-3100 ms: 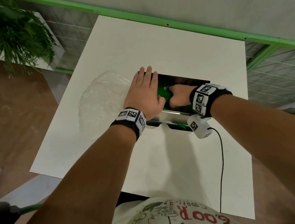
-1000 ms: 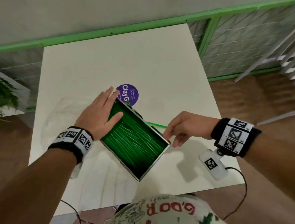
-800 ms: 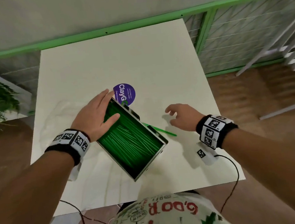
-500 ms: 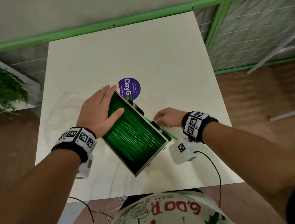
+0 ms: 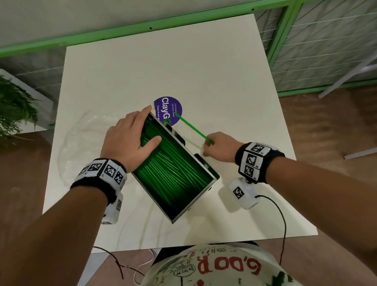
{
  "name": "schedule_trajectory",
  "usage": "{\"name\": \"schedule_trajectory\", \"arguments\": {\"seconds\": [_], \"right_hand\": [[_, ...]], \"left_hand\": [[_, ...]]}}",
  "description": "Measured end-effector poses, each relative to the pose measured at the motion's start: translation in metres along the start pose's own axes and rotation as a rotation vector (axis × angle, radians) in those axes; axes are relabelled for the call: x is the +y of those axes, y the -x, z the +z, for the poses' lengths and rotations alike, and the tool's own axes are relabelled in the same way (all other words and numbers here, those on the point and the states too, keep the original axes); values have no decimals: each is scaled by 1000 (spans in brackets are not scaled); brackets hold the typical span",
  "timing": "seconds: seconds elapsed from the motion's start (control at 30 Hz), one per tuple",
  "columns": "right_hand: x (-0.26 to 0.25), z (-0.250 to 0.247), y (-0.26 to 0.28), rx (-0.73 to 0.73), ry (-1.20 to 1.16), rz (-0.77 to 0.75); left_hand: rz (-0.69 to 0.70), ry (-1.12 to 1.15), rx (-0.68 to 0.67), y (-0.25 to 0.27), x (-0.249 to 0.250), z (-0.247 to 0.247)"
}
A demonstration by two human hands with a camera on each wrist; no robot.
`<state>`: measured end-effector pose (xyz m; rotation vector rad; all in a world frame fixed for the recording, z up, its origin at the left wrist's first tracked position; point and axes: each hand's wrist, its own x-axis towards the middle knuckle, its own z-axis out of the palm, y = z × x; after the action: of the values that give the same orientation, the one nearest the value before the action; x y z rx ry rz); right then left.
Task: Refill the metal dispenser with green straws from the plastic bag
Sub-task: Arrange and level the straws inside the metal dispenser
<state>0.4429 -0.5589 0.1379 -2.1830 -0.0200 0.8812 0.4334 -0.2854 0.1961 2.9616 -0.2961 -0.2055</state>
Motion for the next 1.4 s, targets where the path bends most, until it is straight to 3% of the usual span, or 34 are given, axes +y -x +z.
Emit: {"name": "schedule_trajectory", "arguments": {"seconds": [0.23, 0.43, 0.63, 1.0, 1.1, 1.27, 1.4], "right_hand": [[-27, 13, -10, -175, -22, 27], [-29, 7, -19, -202, 9, 62], [-33, 6, -21, -236, 58, 6], [-26, 0, -32, -395, -91, 144], [-17, -3, -33, -394, -94, 115], [-15, -1, -25, -262, -61, 28], [-10, -3, -8, -234, 65, -39]], "left_hand": [[-5, -13, -4, 0, 1, 0], [-6, -12, 10, 0, 0, 3], [-4, -19, 15, -1, -1, 3], [-13, 11, 24, 0, 0, 2], [-17, 15, 25, 0, 0, 3], [-10, 21, 30, 0, -2, 3], [-2, 29, 35, 0, -3, 4]]}}
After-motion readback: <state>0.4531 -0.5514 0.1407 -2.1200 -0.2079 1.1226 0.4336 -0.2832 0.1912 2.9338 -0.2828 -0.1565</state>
